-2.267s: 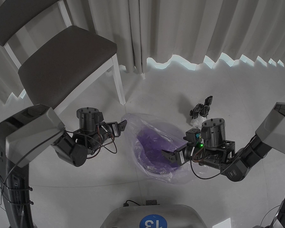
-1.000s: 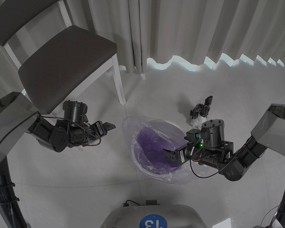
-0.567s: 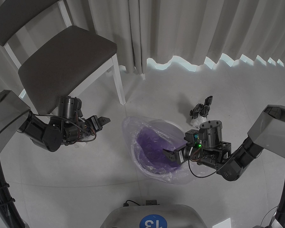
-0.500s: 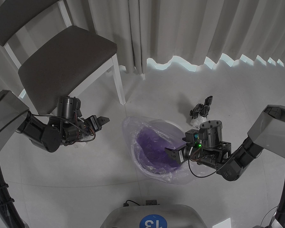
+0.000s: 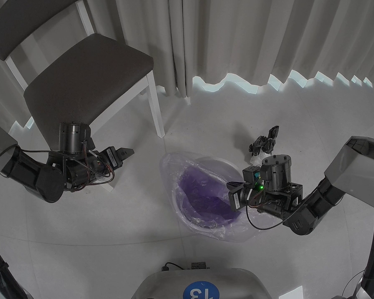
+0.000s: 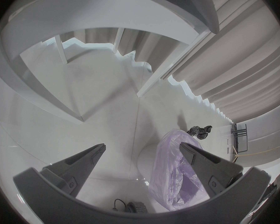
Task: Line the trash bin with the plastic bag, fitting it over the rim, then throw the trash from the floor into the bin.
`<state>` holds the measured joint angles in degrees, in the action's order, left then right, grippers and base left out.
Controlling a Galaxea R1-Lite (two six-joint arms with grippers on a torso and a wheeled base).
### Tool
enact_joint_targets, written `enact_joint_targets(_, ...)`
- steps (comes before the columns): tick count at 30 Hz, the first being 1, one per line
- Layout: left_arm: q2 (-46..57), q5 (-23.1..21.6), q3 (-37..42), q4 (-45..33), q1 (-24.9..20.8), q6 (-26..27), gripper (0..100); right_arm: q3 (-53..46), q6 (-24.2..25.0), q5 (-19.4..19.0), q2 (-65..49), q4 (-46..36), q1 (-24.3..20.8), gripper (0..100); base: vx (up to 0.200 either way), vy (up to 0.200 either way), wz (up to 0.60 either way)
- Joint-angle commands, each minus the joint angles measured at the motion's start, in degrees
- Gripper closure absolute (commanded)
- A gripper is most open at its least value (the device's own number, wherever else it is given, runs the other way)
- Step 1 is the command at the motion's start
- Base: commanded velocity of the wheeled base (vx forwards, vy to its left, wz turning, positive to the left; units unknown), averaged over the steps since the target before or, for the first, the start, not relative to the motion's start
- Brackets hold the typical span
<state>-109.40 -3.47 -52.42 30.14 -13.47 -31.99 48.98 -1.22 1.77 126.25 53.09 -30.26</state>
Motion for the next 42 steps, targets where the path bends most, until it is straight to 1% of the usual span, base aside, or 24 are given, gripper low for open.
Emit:
enact_joint_targets(1, 3.31, 0.13, 1.62, 0.01, 0.11, 0.0, 0, 1.12, -0.01, -0.01, -0.12, -0.09, 0.2, 100, 0.0, 0.0, 0.0)
enact_joint_targets(4, 5.6, 1.28, 2.85, -0.25, 0.2, 0.0, 0, 2.79, -0.28, -0.01, -0.39, -0.44, 0.64, 100, 0.0, 0.0, 0.0)
enact_joint_targets(7, 6.83, 1.45, 3.11, -0.52, 0.37, 0.7, 0, 3.75, -0.54, -0.01, -0.12, -0.53, 1.52, 100, 0.0, 0.0, 0.0)
enact_joint_targets(9, 7.8, 1.54, 3.99, -0.52, 1.52, 2.98, 0, 5.51, -1.95, -0.01, 0.14, -0.62, 2.75, 100, 0.0, 0.0, 0.0)
enact_joint_targets(11, 8.32, 1.54, 4.52, -0.43, 1.69, 3.6, 0, 6.57, -2.82, -0.01, 0.05, -1.06, 3.54, 100, 0.0, 0.0, 0.0)
enact_joint_targets(12, 9.12, 1.63, 4.87, -0.6, 1.78, 3.69, 0, 8.06, -3.61, -0.1, -0.21, -2.2, 4.24, 100, 0.0, 0.0, 0.0)
enact_joint_targets(15, 9.73, 1.63, 5.75, -0.6, 1.78, 3.69, 0, 11.31, -3.97, -0.19, -0.65, -5.28, 5.12, 100, 0.0, 0.0, 0.0)
enact_joint_targets(18, 10.17, 1.89, 7.24, -0.08, 1.52, 3.69, 0, 14.04, -3.97, -0.27, -0.56, -7.39, 5.47, 100, 0.0, 0.0, 0.0)
enact_joint_targets(24, 10.96, 2.51, 7.86, 0.01, 1.34, 3.69, 0, 18.69, -4.05, -0.36, -0.65, -8.79, 5.82, 100, 0.0, 0.0, 0.0)
enact_joint_targets(29, 11.22, 2.51, 8.03, -0.08, 1.17, 3.69, 0, 22.91, -4.14, -0.54, -0.21, -13.54, 5.82, 100, 0.0, 0.0, 0.0)
enact_joint_targets(32, 11.31, 2.51, 8.65, 0.1, 1.08, 3.78, 0, 24.32, -4.32, -0.8, 0.05, -13.63, 6.0, 100, 0.0, 0.0, 0.0)
enact_joint_targets(36, 11.22, 2.42, 9.09, 0.19, 1.08, 3.69, 0, 25.2, -6.08, -0.98, 1.72, -12.57, 6.18, 100, 0.0, 0.0, 0.0)
enact_joint_targets(37, 11.22, 2.42, 9.18, 0.19, 1.08, 3.78, 0, 25.29, -6.16, -0.98, 1.99, -11.96, 6.18, 0, 0.0, 0.0, 0.0)
enact_joint_targets(40, 11.22, 2.33, 9.27, 0.19, 0.99, 3.78, 0, 24.49, -5.72, -1.15, 2.43, -8.27, 6.26, 0, 0.0, 0.0, 0.0)
enact_joint_targets(42, 11.22, 2.24, 9.18, 0.28, 0.9, 3.69, 0, 23.35, -5.64, -1.15, 2.16, -8.09, 6.35, 0, 0.0, 0.0, 0.0)
